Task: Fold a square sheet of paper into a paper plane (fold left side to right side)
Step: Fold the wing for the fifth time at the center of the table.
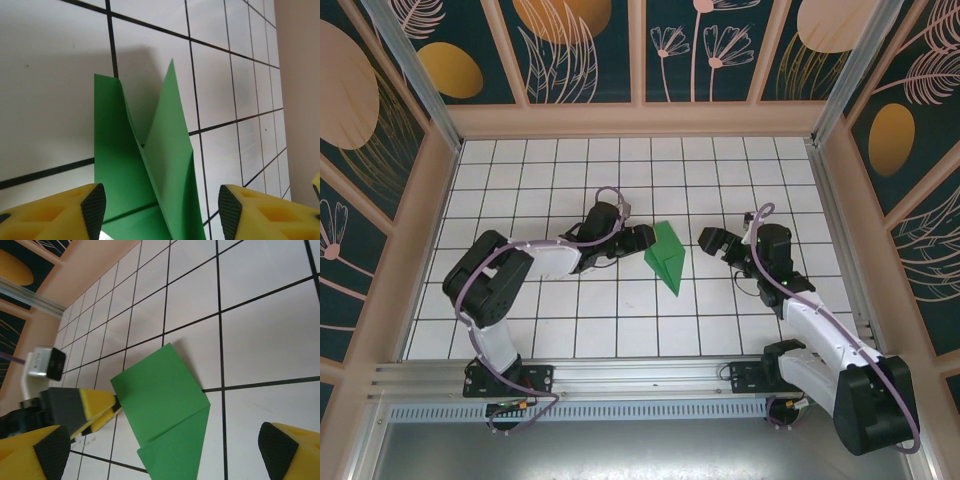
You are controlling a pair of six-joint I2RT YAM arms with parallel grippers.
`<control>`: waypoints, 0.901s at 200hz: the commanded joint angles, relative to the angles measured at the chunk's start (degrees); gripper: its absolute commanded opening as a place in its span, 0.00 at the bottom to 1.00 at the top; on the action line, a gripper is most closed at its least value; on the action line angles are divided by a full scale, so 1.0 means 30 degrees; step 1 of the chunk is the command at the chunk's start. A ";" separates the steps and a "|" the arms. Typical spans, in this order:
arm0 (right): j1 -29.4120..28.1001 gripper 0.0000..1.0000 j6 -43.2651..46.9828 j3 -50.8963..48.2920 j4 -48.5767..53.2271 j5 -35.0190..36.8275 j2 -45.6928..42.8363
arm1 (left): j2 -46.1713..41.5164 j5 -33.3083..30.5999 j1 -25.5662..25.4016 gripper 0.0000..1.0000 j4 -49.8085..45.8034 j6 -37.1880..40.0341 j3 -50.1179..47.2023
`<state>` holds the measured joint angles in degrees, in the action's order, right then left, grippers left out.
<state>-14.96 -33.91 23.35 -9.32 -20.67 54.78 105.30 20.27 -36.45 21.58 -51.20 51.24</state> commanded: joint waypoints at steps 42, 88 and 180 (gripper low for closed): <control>0.0563 0.99 0.1430 0.0842 -0.0246 -0.4245 0.1781 | 0.1485 0.0867 0.0075 0.26 0.2982 0.0989 0.0925; 0.0949 0.73 0.3848 0.2315 -0.1082 -0.8569 0.6378 | 0.0111 0.1474 0.0643 0.03 0.3818 0.2249 -0.0700; 0.0946 0.62 0.5463 0.4313 -0.5890 -1.1611 1.3678 | -0.0501 0.5766 0.1318 0.00 0.6470 0.3034 -0.2809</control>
<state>-12.40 -19.79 34.46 -19.16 -49.87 91.64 104.92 33.80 -32.88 36.99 -43.62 44.03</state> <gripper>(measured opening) 0.632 0.066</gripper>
